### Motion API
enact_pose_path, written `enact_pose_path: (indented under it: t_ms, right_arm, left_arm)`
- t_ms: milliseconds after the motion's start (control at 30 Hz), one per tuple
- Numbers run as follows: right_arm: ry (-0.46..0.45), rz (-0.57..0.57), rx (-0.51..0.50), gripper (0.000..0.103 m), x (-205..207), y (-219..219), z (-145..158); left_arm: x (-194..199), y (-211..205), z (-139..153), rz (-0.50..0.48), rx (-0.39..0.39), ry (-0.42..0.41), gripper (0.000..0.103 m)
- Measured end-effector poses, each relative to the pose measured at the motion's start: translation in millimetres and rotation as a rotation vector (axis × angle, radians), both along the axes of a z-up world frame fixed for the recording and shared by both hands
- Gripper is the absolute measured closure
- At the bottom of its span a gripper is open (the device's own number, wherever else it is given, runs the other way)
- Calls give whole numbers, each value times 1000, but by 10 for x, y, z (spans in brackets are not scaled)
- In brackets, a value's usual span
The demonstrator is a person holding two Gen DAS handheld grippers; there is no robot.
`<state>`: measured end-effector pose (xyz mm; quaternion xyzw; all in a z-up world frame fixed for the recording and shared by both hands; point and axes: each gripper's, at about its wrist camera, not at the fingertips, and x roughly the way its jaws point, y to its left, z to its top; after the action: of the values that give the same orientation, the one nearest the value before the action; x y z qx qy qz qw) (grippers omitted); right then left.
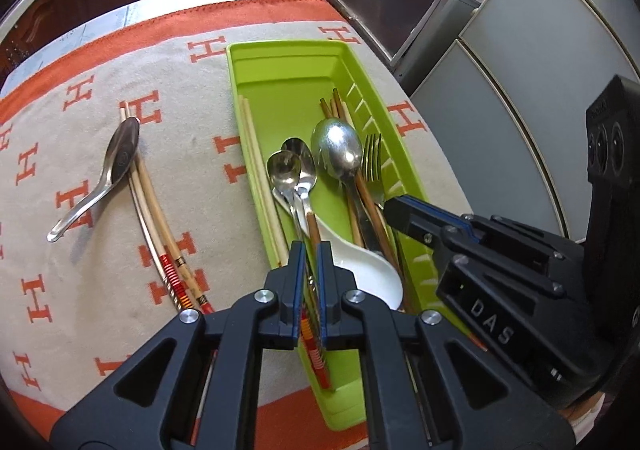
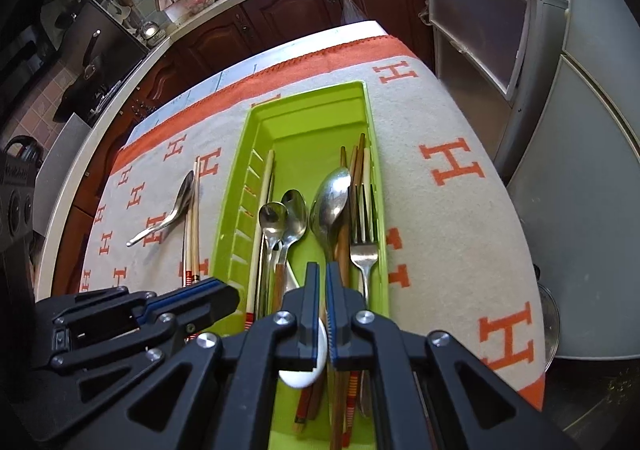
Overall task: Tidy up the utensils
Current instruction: 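Move both open tools back over the remaining utensils, then grasp the metal soup spoon with the left tool while the right grasps a wooden chopstick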
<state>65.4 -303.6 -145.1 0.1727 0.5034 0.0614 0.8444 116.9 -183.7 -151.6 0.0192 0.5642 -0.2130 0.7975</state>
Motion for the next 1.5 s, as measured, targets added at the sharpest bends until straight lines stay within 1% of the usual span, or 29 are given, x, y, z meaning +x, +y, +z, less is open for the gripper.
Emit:
enact_pose_path:
  t_ms: [33,100,167,200,233,267,300,500,667,833,1033,1200,1367,1433,1500]
  right_arm:
    - [2,-13,5,100,-28,-6,8]
    - [6,-22,14,100,-61,-10,13]
    - [10,-25,23,100,-94,12,20]
    - [12,-26,23,100,-112,27,22]
    - [13,-27,22,100,-132,48,24]
    - [13,-24,24,100,-144,66,26]
    - [14,-19,26,100,-160,93,28]
    - [5,-1,34,100,-202,267,88]
    - [-5,38,36,100,-205,472,152]
    - [-3,93,30,99,-168,714,178]
    - [4,156,21,99,-100,993,185]
    - [17,196,8,99,-8,1199,175]
    - [30,212,15,99,108,1312,152]
    - [41,211,29,99,179,1330,127]
    - [56,209,49,96,251,1336,97]
  left_arm:
    - [-33,26,16,-2,8,-2,100]
    - [-86,98,41,-1,18,-4,96]
    - [-126,178,58,5,25,-4,84]
    - [-150,235,67,13,28,-10,81]
    - [-176,301,76,25,34,-19,75]
    - [-188,348,83,35,41,-25,70]
    - [-207,422,92,48,46,-31,69]
    - [-275,806,128,100,61,-47,67]
    - [-299,1161,145,167,62,-56,61]
    - [-306,1485,111,231,81,-63,60]
    - [-243,1876,63,317,80,-56,60]
    - [-212,2152,39,380,64,-67,60]
    - [-145,2337,4,407,47,-84,60]
    - [-100,2391,-26,419,40,-72,59]
    - [-34,2427,-64,414,6,-45,58]
